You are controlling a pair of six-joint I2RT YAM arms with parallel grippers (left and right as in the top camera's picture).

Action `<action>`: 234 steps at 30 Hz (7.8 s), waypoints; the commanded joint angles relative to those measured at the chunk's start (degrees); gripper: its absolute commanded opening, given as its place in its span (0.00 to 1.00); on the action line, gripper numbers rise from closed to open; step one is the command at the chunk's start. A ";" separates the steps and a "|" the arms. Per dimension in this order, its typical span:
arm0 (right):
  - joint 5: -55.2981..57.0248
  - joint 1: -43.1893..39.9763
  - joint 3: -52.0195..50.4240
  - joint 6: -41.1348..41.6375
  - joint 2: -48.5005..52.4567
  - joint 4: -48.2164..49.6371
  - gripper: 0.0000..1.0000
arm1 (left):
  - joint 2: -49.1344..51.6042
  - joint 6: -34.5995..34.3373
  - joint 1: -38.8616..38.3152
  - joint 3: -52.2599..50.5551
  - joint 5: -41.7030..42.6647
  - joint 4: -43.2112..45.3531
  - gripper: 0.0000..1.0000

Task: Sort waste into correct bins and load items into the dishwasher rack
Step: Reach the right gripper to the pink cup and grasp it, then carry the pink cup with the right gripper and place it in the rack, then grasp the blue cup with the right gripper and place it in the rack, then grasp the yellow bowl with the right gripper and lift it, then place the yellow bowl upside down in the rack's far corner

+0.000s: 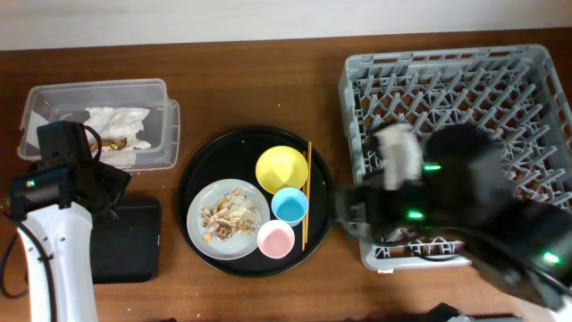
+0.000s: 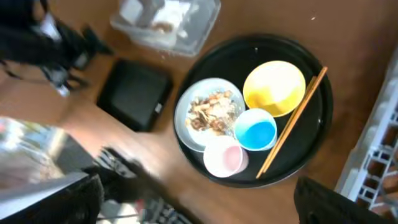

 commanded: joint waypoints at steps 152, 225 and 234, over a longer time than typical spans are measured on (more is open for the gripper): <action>-35.85 -78.42 -22.62 -50.27 37.86 -18.36 0.08 | -0.33 0.70 0.24 0.24 -0.76 -0.09 0.99; -20.87 -61.40 35.15 -25.11 34.16 -27.93 0.04 | -0.33 0.70 0.24 0.24 -0.76 -0.09 0.99; -69.20 -80.91 13.27 -52.35 52.11 -24.24 0.04 | -0.33 0.70 0.24 0.24 -0.76 -0.09 0.99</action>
